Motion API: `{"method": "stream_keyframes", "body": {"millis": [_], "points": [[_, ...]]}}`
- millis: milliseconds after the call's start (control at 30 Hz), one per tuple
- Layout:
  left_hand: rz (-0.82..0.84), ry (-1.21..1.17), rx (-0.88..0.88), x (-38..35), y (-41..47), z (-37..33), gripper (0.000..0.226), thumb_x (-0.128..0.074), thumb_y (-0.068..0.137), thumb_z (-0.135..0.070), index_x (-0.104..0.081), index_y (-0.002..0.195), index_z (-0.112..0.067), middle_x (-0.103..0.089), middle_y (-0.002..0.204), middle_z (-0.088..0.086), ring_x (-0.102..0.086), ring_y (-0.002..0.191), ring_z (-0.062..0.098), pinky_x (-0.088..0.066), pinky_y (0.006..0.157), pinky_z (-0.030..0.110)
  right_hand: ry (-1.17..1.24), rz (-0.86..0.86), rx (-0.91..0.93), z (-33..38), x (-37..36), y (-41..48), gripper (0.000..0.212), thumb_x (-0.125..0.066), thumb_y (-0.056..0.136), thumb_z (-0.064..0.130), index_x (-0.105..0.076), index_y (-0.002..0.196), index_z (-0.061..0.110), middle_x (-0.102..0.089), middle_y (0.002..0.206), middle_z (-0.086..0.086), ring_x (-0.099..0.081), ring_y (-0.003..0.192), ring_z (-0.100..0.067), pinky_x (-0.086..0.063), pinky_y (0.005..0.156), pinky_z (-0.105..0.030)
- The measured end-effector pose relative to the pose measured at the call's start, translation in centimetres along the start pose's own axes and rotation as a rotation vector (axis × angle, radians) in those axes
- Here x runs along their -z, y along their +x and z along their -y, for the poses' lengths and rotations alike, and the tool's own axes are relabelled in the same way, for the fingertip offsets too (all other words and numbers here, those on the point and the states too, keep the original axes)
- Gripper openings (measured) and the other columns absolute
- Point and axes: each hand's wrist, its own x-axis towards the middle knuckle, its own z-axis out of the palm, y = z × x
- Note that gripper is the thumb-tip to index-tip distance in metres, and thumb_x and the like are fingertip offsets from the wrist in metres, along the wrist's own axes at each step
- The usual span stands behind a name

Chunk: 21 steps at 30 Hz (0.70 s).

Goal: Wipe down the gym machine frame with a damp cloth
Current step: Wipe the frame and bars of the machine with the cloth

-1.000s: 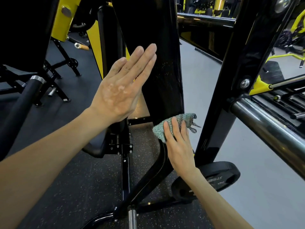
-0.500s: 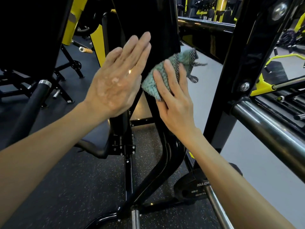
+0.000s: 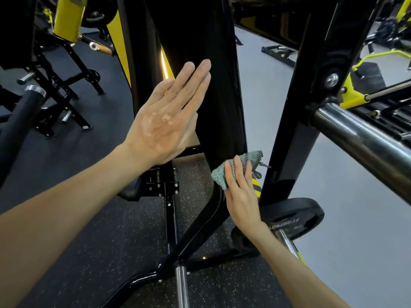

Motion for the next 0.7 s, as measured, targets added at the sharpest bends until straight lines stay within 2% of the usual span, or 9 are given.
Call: {"method": "stream_keyframes", "body": {"millis": [67, 133, 200, 267, 367, 433, 533, 600, 700], "points": [[0.005, 0.003, 0.005, -0.1, -0.1, 0.1, 0.06, -0.031, 0.104, -0.019, -0.006, 0.157, -0.003, -0.004, 0.165, 0.013, 0.001, 0.152, 0.025, 0.0, 0.124, 0.037, 0.028, -0.084, 0.051, 1.9, 1.2, 3.3, 0.079, -0.044, 0.092, 0.001, -0.004, 0.157, 0.019, 0.0, 0.162, -0.001, 0.011, 0.149, -0.026, -0.012, 0.12, -0.05], [0.005, 0.013, -0.002, -0.1, 0.0, 0.2, 0.059, -0.03, 0.104, -0.019, -0.007, 0.157, -0.003, -0.006, 0.165, 0.013, 0.001, 0.152, 0.025, -0.001, 0.124, 0.038, 0.091, -0.198, 0.13, 3.7, 2.8, 7.9, 0.07, -0.041, 0.092, -0.002, -0.01, 0.154, 0.008, -0.007, 0.16, -0.012, 0.013, 0.149, -0.023, -0.012, 0.121, -0.054], [-0.001, 0.0, -0.008, 0.0, 0.1, 0.3, 0.058, -0.027, 0.105, -0.018, -0.009, 0.157, -0.003, -0.008, 0.165, 0.013, -0.002, 0.152, 0.024, -0.003, 0.124, 0.038, 0.178, -0.281, 0.172, 5.2, 4.5, 12.1, 0.058, -0.047, 0.093, -0.003, -0.026, 0.147, 0.004, -0.02, 0.152, -0.018, 0.005, 0.148, -0.028, -0.024, 0.116, -0.061], [-0.012, -0.024, 0.005, 0.3, 0.2, 0.5, 0.056, -0.021, 0.104, -0.02, -0.012, 0.157, -0.003, -0.011, 0.164, 0.013, -0.005, 0.152, 0.024, -0.003, 0.125, 0.038, 0.217, -0.32, 0.212, 5.8, 5.3, 14.5, 0.05, -0.049, 0.095, -0.003, -0.037, 0.144, 0.001, -0.029, 0.15, -0.022, -0.006, 0.145, -0.032, -0.038, 0.107, -0.061], [-0.011, -0.013, -0.004, 0.2, 0.1, 0.7, 0.055, -0.022, 0.104, -0.018, -0.013, 0.157, -0.002, -0.012, 0.164, 0.014, -0.006, 0.152, 0.024, -0.004, 0.125, 0.038, 0.163, -0.322, 0.257, 5.0, 5.2, 14.1, 0.044, -0.047, 0.097, -0.005, -0.042, 0.14, -0.002, -0.04, 0.147, -0.026, -0.012, 0.145, -0.032, -0.037, 0.108, -0.061], [-0.015, 0.01, -0.005, -0.1, -0.1, 0.5, 0.057, -0.029, 0.105, -0.016, -0.012, 0.157, -0.002, -0.011, 0.164, 0.014, -0.004, 0.151, 0.023, -0.004, 0.124, 0.038, 0.11, -0.28, 0.264, 3.5, 4.1, 11.4, 0.039, -0.04, 0.102, 0.001, -0.04, 0.141, -0.001, -0.04, 0.148, -0.023, -0.014, 0.146, -0.034, -0.028, 0.115, -0.059], [-0.029, 0.015, 0.023, -0.4, -0.1, -0.1, 0.059, -0.032, 0.104, -0.016, -0.01, 0.156, 0.0, -0.014, 0.163, 0.017, -0.009, 0.151, 0.027, -0.003, 0.124, 0.038, -0.042, -0.101, 0.264, 0.6, 1.3, 4.8, 0.042, -0.022, 0.105, 0.003, -0.033, 0.145, 0.003, -0.032, 0.151, -0.016, -0.015, 0.147, -0.038, -0.022, 0.118, -0.055], [-0.029, 0.011, 0.04, -0.5, -0.1, -0.5, 0.06, -0.033, 0.103, -0.016, -0.01, 0.156, 0.001, -0.015, 0.163, 0.019, -0.013, 0.151, 0.03, -0.001, 0.123, 0.038, -0.076, 0.016, 0.229, -1.4, -0.4, 0.1, 0.054, -0.034, 0.099, -0.008, -0.025, 0.15, 0.008, -0.024, 0.157, -0.007, -0.007, 0.151, -0.029, -0.015, 0.122, -0.047], [-0.004, 0.013, 0.063, -0.7, -0.2, -1.2, 0.063, -0.033, 0.102, -0.018, -0.006, 0.156, 0.0, -0.011, 0.164, 0.018, -0.011, 0.152, 0.031, -0.002, 0.123, 0.04, 0.109, 0.161, 0.067, -2.6, -1.5, -4.6, 0.084, -0.055, 0.082, -0.022, -0.023, 0.151, 0.012, -0.006, 0.163, 0.013, -0.002, 0.151, -0.02, -0.008, 0.123, -0.036]]}}
